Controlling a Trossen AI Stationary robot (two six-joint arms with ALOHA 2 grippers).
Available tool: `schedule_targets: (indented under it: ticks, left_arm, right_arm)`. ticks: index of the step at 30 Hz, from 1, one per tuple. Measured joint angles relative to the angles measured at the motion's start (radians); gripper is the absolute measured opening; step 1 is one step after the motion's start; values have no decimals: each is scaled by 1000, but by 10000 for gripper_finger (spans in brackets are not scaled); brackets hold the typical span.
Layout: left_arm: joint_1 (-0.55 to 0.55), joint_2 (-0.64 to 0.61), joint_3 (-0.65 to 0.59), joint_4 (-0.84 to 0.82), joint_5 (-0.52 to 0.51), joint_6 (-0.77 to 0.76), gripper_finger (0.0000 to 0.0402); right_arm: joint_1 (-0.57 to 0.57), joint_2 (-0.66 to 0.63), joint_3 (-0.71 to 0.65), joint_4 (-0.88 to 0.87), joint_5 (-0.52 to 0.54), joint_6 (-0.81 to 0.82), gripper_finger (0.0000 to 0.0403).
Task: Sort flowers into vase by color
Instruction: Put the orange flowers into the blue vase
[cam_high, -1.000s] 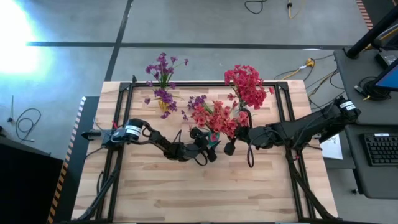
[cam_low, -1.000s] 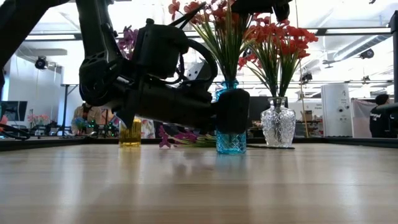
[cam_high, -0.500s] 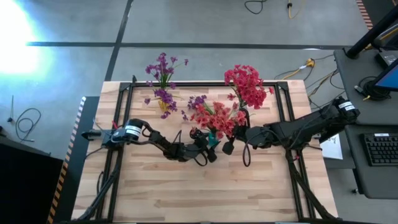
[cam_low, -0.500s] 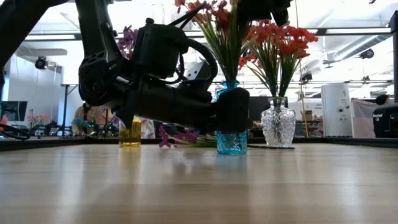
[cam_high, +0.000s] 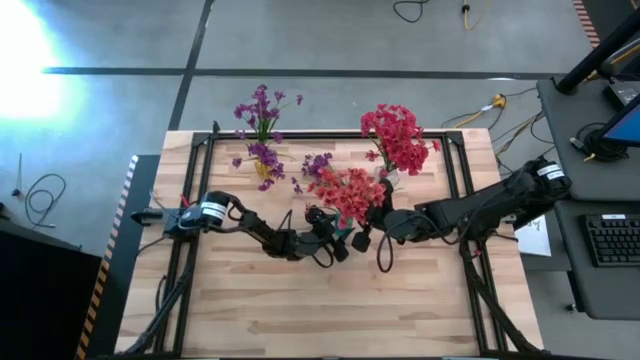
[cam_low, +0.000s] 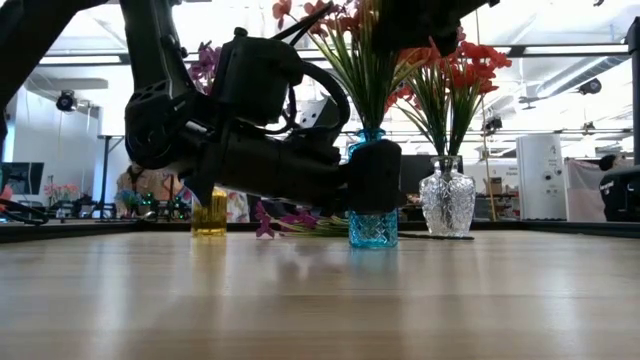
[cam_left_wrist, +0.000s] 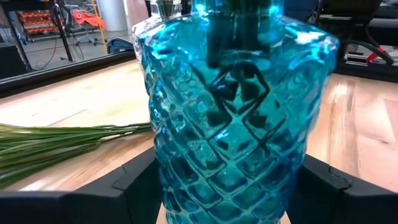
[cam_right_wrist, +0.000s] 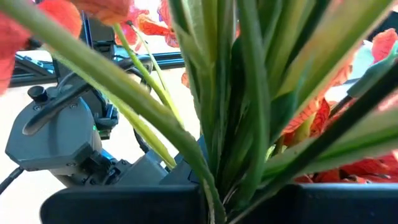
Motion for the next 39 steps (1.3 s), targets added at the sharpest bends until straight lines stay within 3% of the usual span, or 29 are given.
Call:
schedule_targets:
  ticks: [8, 23, 39]
  left_arm:
    - [-2, 0, 0, -4, 0, -23, 267]
    - [-33, -4, 0, -2, -71, 12, 349]
    - [-89, -39, -37, -9, -245, 13, 355]
  right_arm:
    - [0, 2, 0, -1, 1, 5, 13]
    - [0, 1, 0, -8, 0, 6, 13]
    - [0, 1, 1, -15, -1, 14, 13]
